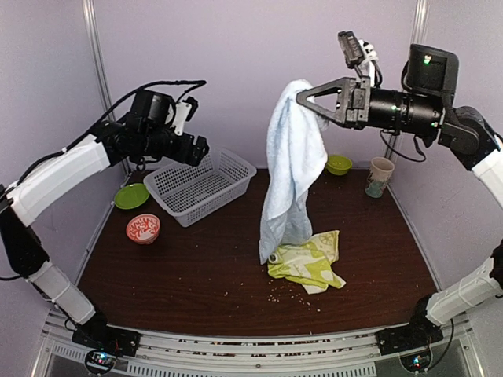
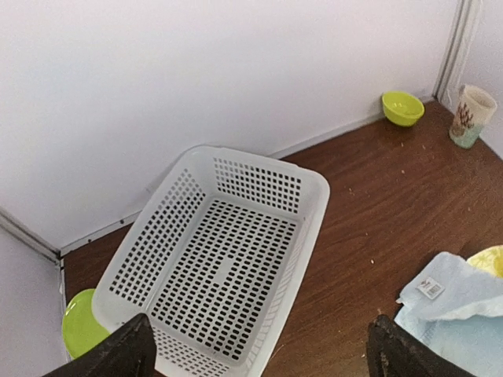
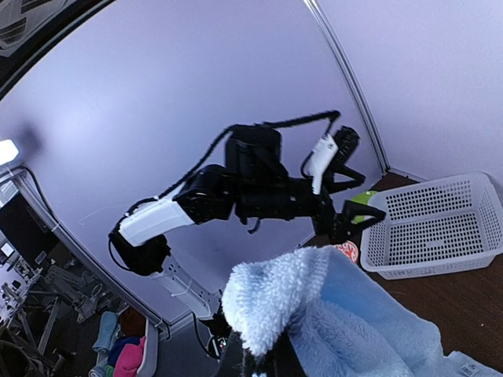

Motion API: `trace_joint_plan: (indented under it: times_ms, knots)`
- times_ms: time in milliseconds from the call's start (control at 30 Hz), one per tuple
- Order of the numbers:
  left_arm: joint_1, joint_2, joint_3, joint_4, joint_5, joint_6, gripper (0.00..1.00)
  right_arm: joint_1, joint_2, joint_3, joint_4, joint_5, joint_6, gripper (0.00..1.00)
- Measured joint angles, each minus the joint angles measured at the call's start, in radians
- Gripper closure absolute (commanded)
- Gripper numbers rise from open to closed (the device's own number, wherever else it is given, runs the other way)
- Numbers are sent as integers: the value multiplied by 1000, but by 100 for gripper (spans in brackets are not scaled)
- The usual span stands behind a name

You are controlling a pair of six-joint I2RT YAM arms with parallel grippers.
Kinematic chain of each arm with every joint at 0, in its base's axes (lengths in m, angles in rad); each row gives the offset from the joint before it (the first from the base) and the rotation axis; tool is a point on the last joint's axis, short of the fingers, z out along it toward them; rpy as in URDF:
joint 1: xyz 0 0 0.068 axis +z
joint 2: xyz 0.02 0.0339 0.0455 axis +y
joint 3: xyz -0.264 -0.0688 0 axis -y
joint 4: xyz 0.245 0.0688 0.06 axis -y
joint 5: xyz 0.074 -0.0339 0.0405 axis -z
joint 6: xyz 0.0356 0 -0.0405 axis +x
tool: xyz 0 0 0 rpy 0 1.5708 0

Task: Roll the towels
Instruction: Place the towel at the center of the board.

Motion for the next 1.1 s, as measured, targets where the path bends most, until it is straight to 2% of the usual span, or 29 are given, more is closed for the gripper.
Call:
trace_joint_plan:
  times_ms: [200, 433, 500, 600, 667, 767, 900, 1000, 1100]
  knots:
    - [0, -290, -272, 31, -78, -121, 5, 89, 146, -107, -9, 66, -14, 100]
    - [0, -534, -530, 24, -122, -204, 7, 209, 364, -259, 26, 77, 13, 100]
    - [0, -582, -575, 17, -128, -228, 7, 184, 397, -277, 25, 98, 32, 100]
    - [0, -629, -620, 2, -130, -254, 7, 56, 394, -271, 18, 133, 51, 100]
    - [0, -650, -637, -11, -132, -264, 7, -81, 389, -198, -24, 181, 49, 100]
    - [0, -671, -646, -26, -143, -272, 7, -239, 389, 32, -96, 263, 20, 100]
    - [0, -675, -645, -23, -153, -273, 7, -307, 374, 417, -101, 328, -19, 100]
    - [0, -651, -643, -22, -153, -273, 8, -311, 314, 457, -52, 333, -24, 100]
    - [0, -614, -643, -20, -146, -273, 8, -320, 264, 354, 11, 331, -22, 100]
